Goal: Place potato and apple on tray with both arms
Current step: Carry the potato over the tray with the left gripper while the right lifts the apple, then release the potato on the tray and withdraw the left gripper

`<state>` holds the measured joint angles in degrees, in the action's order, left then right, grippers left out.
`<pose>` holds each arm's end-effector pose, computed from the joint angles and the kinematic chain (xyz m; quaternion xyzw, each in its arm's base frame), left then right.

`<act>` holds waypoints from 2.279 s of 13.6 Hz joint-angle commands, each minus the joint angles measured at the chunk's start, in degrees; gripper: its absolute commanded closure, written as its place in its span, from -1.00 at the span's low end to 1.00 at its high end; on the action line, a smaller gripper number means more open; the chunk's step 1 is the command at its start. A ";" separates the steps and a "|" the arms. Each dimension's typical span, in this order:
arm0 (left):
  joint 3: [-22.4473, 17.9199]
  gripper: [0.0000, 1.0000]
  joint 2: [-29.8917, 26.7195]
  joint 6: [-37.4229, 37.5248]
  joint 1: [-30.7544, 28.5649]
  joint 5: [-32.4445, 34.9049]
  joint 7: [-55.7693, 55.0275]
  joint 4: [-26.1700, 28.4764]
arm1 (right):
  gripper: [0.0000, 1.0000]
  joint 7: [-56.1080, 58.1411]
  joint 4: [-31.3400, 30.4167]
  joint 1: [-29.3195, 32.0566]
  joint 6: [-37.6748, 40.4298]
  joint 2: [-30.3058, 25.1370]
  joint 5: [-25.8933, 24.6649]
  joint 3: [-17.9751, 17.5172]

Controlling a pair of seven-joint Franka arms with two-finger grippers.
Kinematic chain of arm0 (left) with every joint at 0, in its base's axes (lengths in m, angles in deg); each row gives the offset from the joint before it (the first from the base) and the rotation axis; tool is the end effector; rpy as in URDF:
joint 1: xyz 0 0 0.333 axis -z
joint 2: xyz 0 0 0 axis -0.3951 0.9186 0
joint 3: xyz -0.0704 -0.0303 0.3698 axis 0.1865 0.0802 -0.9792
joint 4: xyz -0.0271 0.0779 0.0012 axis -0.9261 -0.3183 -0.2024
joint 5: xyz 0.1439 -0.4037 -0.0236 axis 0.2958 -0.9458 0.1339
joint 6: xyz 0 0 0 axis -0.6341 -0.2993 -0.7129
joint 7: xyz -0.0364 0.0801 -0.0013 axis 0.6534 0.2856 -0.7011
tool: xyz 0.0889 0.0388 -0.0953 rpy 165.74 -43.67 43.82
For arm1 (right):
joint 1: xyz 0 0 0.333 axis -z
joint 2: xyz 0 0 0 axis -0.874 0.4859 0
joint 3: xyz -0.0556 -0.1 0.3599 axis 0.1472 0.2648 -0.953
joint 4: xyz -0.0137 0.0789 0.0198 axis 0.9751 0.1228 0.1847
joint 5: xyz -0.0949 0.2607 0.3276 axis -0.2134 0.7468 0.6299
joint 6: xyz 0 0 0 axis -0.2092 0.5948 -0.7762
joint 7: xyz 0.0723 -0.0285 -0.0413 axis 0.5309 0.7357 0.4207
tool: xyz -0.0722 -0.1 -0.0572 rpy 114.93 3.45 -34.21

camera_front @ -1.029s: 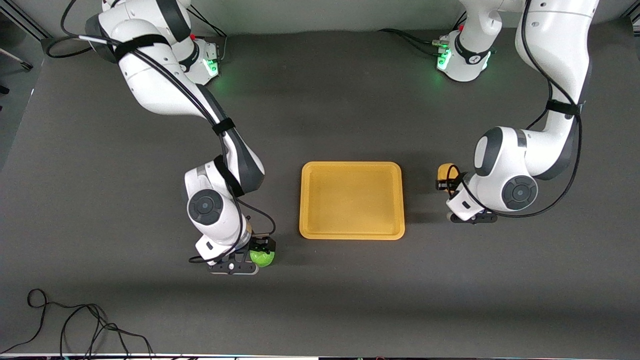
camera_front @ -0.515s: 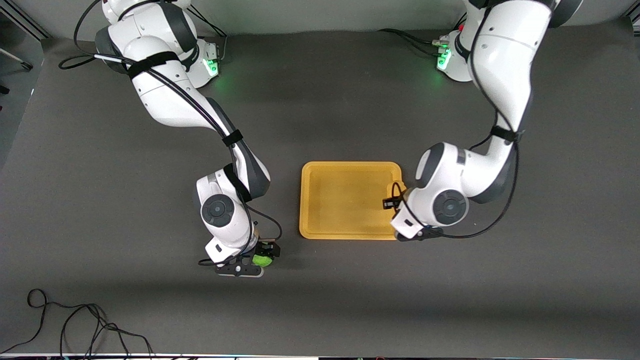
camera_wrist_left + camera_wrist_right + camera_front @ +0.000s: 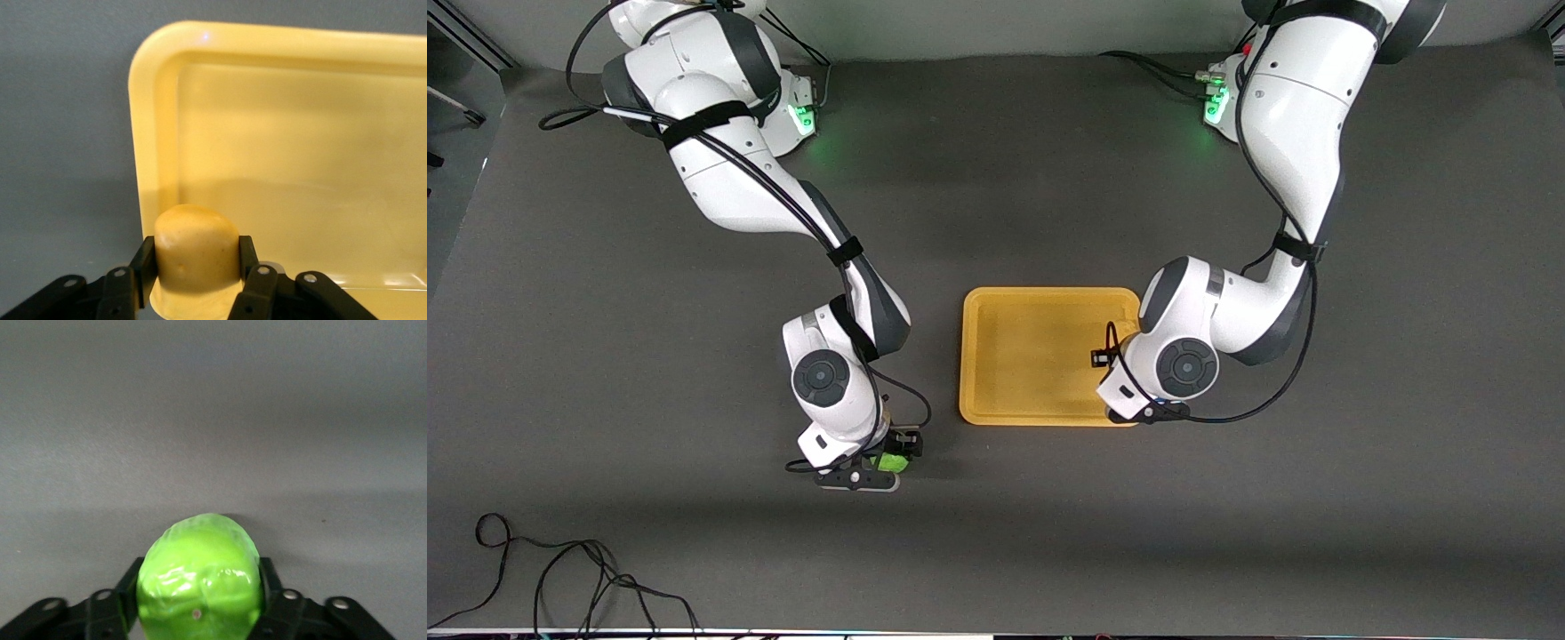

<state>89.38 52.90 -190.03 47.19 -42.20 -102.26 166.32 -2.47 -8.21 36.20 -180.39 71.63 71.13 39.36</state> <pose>0.6589 -0.3504 0.2272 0.9862 0.0206 -0.1637 0.0109 0.7795 0.3358 0.1828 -0.9961 0.0359 -0.0799 0.0044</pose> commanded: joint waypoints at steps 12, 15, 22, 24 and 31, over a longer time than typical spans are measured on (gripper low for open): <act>-1.04 -0.54 1.00 -2.55 1.92 1.39 -1.06 -0.77 | 0.00 -0.57 -1.34 -0.49 35.22 -27.88 2.85 -0.82; -1.04 -0.99 0.82 -2.64 1.92 3.75 -1.06 -0.86 | 0.00 -0.74 -1.42 -1.46 39.53 -30.61 3.04 -0.82; -0.87 -1.00 -8.65 8.85 -4.21 3.67 2.08 -1.03 | 0.00 -2.15 -2.39 -4.01 39.46 -31.23 3.12 -0.73; -0.96 -1.00 -13.22 16.39 -7.55 3.32 8.14 -1.12 | 0.00 -2.50 -2.39 -4.27 39.28 -31.06 3.13 -0.82; -1.13 -1.00 -27.99 25.22 -18.89 4.73 23.53 -0.16 | 0.00 -15.56 -1.43 -12.95 34.19 -27.02 2.78 -0.74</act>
<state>87.76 29.22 -165.04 29.71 -38.46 -82.03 163.83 -11.68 -10.09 27.13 -144.01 42.68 73.55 38.10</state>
